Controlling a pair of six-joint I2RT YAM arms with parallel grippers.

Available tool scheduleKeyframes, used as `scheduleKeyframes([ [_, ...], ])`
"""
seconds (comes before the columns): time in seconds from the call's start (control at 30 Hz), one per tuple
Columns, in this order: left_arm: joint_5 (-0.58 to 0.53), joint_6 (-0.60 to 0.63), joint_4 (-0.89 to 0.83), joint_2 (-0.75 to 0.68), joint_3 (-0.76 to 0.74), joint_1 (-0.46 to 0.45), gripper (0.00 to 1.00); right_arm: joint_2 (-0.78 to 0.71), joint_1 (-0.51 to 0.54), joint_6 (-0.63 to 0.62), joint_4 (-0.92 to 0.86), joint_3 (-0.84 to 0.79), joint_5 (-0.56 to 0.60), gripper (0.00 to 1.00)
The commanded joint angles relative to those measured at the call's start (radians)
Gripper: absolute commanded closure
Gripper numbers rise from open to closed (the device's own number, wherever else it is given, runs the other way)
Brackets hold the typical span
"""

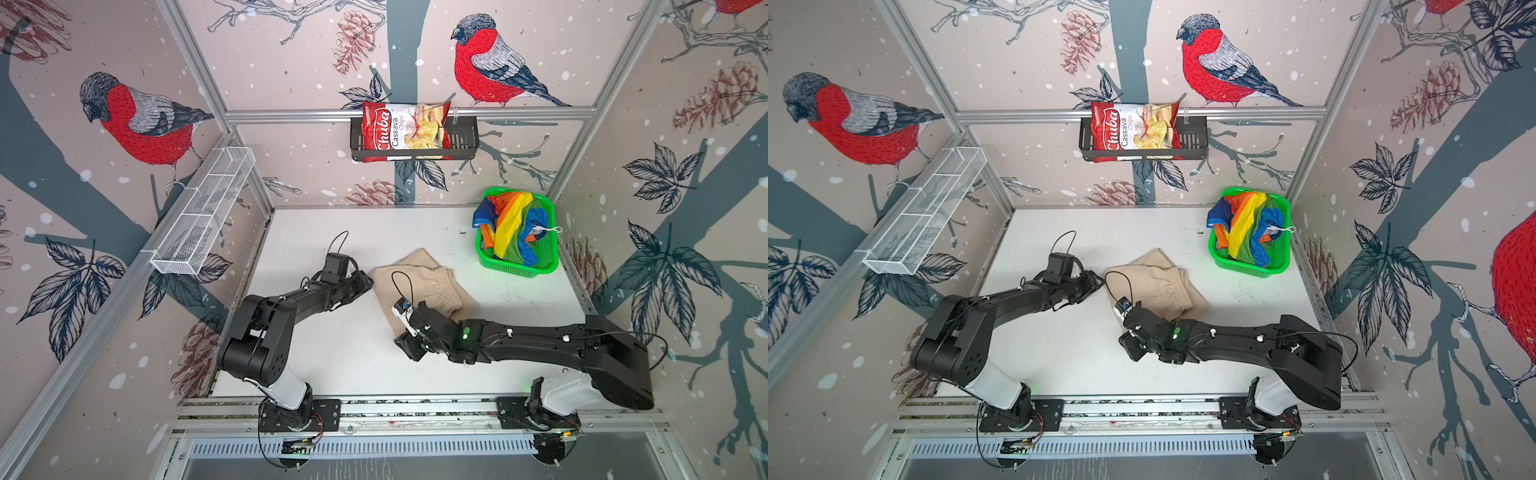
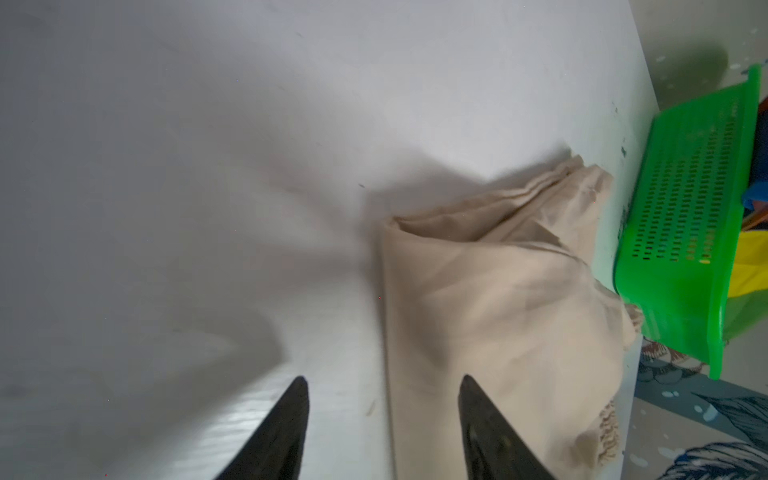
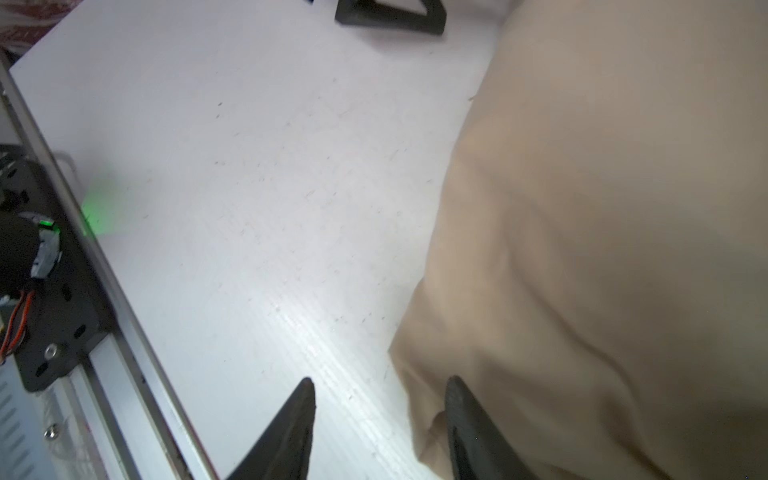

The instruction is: Fold and stack the shorts

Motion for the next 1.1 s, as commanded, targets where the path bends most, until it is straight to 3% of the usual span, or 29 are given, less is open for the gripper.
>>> scheduleKeyframes([
  [0.0, -0.009, -0.017, 0.016, 0.007, 0.016, -0.056, 0.30, -0.038, -0.069, 0.047, 0.071, -0.023, -0.068, 0.50],
  [0.1, -0.022, -0.021, 0.005, 0.022, 0.004, -0.091, 0.28, -0.103, -0.134, 0.073, 0.116, -0.063, -0.120, 0.49],
  [0.27, -0.044, -0.027, 0.028, 0.085, -0.005, -0.104, 0.35, -0.206, -0.231, 0.096, 0.105, -0.115, -0.126, 0.48],
  [0.33, -0.044, -0.023, 0.049, 0.131, 0.025, -0.104, 0.45, -0.245, -0.285, 0.117, 0.090, -0.139, -0.138, 0.50],
  [0.4, -0.038, -0.022, 0.038, 0.180, 0.077, -0.104, 0.66, -0.269, -0.323, 0.137, 0.083, -0.161, -0.159, 0.56],
  [0.43, -0.027, -0.022, 0.033, 0.203, 0.102, -0.103, 0.72, -0.276, -0.326, 0.137, 0.078, -0.167, -0.160, 0.59],
  [0.5, -0.015, -0.023, 0.022, 0.225, 0.134, -0.104, 0.76, -0.274, -0.317, 0.144, 0.074, -0.183, -0.163, 0.67],
  [0.57, -0.022, -0.020, 0.007, 0.231, 0.150, -0.104, 0.79, -0.258, -0.291, 0.152, 0.069, -0.196, -0.176, 0.82],
  [0.63, -0.039, -0.016, -0.011, 0.227, 0.155, -0.104, 0.81, -0.236, -0.228, 0.167, 0.072, -0.209, -0.151, 0.88],
  [0.83, -0.036, -0.034, 0.001, 0.213, 0.114, -0.104, 0.84, -0.059, -0.069, 0.192, 0.143, -0.181, -0.151, 0.82],
  [1.07, -0.041, -0.033, -0.012, 0.196, 0.096, -0.103, 0.86, 0.106, -0.060, 0.186, 0.219, -0.105, -0.144, 0.75],
])
